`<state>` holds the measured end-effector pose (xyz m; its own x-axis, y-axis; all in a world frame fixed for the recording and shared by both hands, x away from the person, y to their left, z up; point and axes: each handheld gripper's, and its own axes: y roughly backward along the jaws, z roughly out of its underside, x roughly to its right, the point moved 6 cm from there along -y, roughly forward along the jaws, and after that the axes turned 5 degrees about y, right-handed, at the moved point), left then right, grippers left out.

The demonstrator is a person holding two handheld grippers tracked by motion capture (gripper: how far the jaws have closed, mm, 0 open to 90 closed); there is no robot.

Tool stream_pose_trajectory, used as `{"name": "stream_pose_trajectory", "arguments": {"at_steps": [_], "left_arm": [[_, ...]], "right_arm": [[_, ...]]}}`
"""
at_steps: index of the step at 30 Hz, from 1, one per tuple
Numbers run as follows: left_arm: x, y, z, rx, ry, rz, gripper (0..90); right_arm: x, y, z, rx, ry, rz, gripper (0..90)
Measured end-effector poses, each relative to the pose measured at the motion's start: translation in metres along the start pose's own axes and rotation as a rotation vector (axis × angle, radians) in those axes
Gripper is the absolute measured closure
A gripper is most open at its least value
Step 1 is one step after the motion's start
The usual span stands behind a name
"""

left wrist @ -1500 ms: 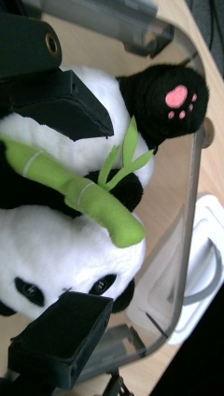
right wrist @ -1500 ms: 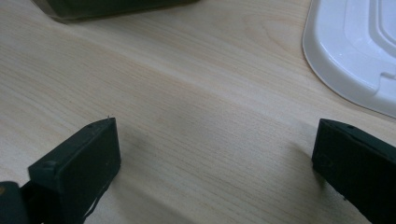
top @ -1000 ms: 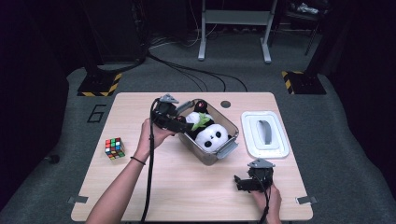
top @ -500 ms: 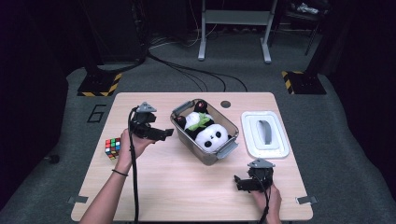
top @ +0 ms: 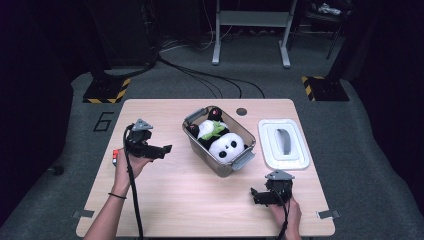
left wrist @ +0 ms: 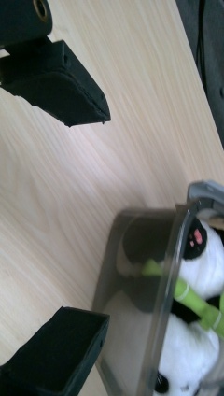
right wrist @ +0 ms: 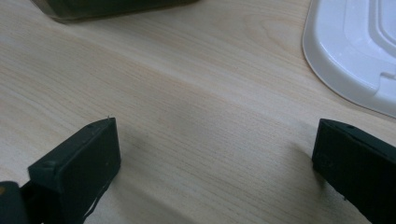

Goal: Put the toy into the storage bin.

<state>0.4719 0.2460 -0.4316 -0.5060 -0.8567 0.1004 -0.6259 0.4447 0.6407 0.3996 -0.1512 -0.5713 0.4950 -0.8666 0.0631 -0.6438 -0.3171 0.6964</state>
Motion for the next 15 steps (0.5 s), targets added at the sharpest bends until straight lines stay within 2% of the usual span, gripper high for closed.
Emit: {"name": "stream_pose_trajectory", "arguments": {"at_steps": [15], "left_arm": [[-0.031, 0.015, 0.047, 0.031, 0.083, -0.129, 1.0]], "right_arm": [[0.0, 0.0, 0.0, 0.0, 0.0, 0.0, 0.3]]}}
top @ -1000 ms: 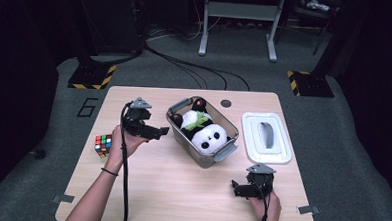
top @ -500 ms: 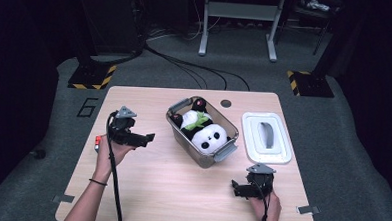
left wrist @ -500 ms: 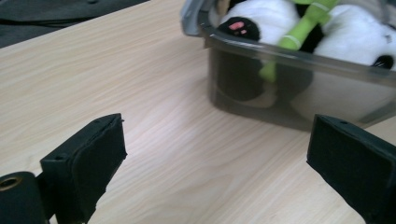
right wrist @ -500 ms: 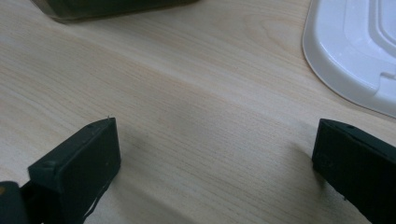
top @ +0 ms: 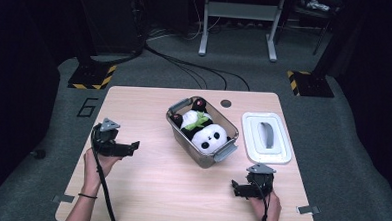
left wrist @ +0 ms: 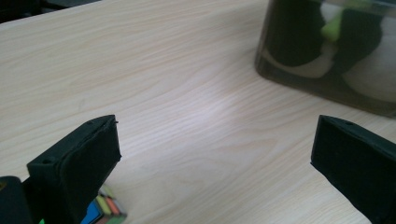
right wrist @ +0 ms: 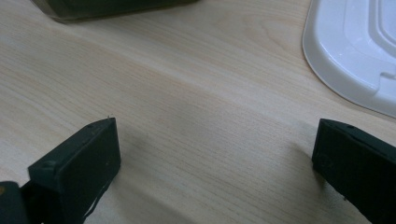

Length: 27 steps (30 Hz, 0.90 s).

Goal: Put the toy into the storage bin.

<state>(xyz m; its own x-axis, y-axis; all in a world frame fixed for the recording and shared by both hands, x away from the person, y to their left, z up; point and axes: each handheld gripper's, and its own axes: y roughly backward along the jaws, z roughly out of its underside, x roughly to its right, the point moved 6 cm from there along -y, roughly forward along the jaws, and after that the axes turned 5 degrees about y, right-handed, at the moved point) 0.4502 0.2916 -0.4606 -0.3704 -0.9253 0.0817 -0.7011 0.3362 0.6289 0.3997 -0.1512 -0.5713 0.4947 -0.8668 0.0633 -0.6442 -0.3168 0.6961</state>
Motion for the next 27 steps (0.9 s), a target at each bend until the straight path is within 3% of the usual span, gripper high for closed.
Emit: {"name": "stream_pose_trajectory", "arguments": {"at_steps": [13, 18, 27], "left_arm": [[-0.036, 0.01, 0.03, 0.028, 0.081, -0.128, 0.4], [-0.054, 0.003, 0.039, 0.028, 0.135, -0.166, 0.3], [-0.08, -0.014, 0.05, 0.003, 0.187, -0.211, 0.0]], "right_arm": [[0.0, 0.0, 0.0, 0.0, 0.0, -0.001, 0.3], [0.0, 0.0, 0.0, 0.0, 0.0, -0.001, 0.2], [0.0, 0.0, 0.0, 0.0, 0.0, -0.001, 0.2]]}}
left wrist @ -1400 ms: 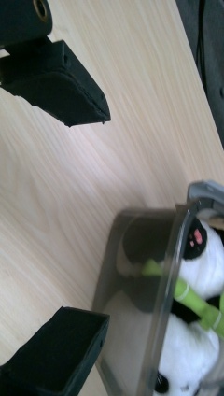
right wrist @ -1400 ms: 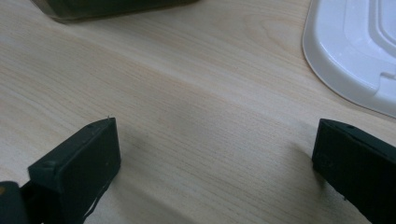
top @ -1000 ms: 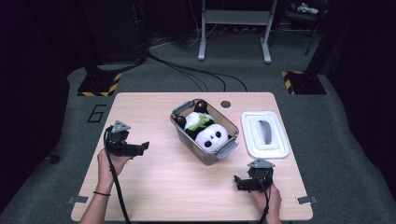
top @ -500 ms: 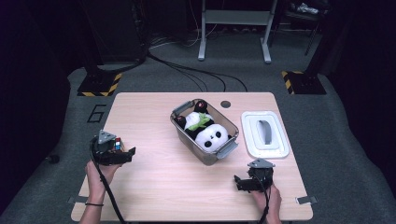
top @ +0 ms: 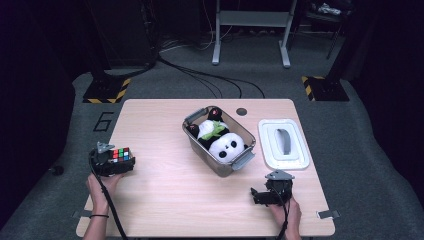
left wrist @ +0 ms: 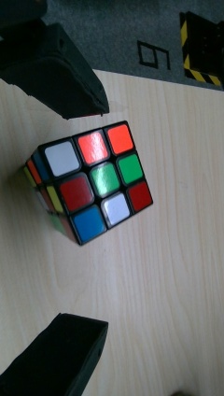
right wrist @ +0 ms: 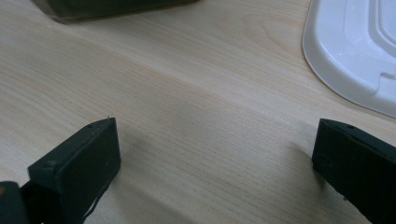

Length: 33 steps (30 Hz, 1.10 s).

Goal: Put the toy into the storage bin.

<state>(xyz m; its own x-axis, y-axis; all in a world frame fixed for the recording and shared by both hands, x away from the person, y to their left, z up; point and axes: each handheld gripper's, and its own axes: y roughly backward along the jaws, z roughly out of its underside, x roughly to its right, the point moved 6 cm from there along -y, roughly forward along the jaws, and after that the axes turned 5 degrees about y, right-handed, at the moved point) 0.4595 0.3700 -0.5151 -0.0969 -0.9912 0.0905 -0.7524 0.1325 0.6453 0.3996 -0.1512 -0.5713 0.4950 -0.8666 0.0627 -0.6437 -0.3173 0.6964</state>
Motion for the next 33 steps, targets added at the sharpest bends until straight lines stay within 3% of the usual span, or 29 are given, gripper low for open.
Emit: {"name": "stream_pose_trajectory", "arguments": {"at_steps": [11, 17, 22, 23, 26, 33], "left_arm": [[-0.013, -0.026, 0.005, -0.04, 0.041, 0.001, 1.3], [-0.014, -0.032, 0.004, -0.037, 0.036, 0.013, 14.8], [-0.014, -0.036, 0.004, -0.036, 0.044, 0.027, 17.4], [-0.014, -0.037, 0.004, -0.032, 0.047, 0.03, 23.8], [-0.015, -0.038, 0.006, -0.041, 0.043, 0.046, 30.4], [-0.014, -0.038, 0.005, -0.047, 0.008, 0.036, 33.0]], "right_arm": [[0.0, 0.0, 0.0, 0.0, 0.0, 0.001, 0.2], [0.0, 0.0, 0.0, 0.0, 0.0, 0.0, 0.2], [0.0, 0.0, 0.0, 0.0, -0.001, 0.001, 0.3], [0.0, 0.0, 0.0, 0.0, -0.001, 0.001, 0.2], [0.0, 0.0, 0.0, 0.0, -0.001, 0.001, 0.2], [0.0, 0.0, 0.0, 0.0, -0.001, 0.001, 0.2]]}}
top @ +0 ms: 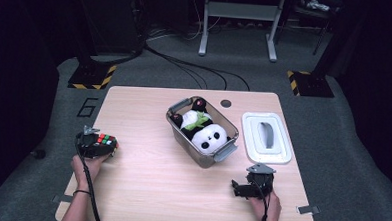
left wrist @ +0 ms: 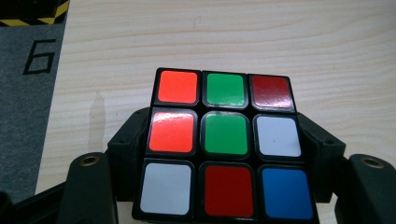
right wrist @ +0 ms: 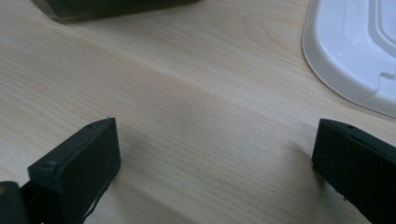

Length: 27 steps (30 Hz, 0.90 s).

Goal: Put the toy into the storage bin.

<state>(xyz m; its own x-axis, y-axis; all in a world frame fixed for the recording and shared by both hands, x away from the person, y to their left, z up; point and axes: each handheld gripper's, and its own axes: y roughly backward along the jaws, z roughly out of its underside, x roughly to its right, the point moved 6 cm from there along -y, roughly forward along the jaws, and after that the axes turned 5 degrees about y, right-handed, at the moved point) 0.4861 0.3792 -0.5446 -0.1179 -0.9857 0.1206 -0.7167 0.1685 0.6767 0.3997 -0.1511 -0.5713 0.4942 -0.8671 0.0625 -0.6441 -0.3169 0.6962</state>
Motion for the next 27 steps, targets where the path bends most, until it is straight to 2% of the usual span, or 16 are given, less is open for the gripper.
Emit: {"name": "stream_pose_trajectory", "arguments": {"at_steps": [12, 15, 18, 22, 27], "left_arm": [[0.005, 0.005, -0.004, 0.0, -0.035, 0.03, 33.8], [0.009, 0.009, -0.008, 0.023, -0.033, 0.036, 33.9], [0.013, 0.012, -0.011, 0.018, -0.053, 0.042, 33.9], [0.017, 0.016, -0.015, 0.011, -0.058, 0.061, 33.9], [0.023, 0.021, -0.024, 0.035, -0.077, 0.077, 33.9]], "right_arm": [[0.0, 0.0, 0.0, 0.0, 0.0, 0.0, 0.3], [0.0, 0.0, 0.0, 0.0, 0.0, 0.0, 0.2], [0.0, 0.0, 0.0, 0.0, 0.0, 0.0, 0.3], [0.0, 0.0, 0.0, 0.0, 0.0, 0.0, 0.2], [0.0, 0.0, 0.0, 0.0, 0.0, 0.0, 0.2]]}}
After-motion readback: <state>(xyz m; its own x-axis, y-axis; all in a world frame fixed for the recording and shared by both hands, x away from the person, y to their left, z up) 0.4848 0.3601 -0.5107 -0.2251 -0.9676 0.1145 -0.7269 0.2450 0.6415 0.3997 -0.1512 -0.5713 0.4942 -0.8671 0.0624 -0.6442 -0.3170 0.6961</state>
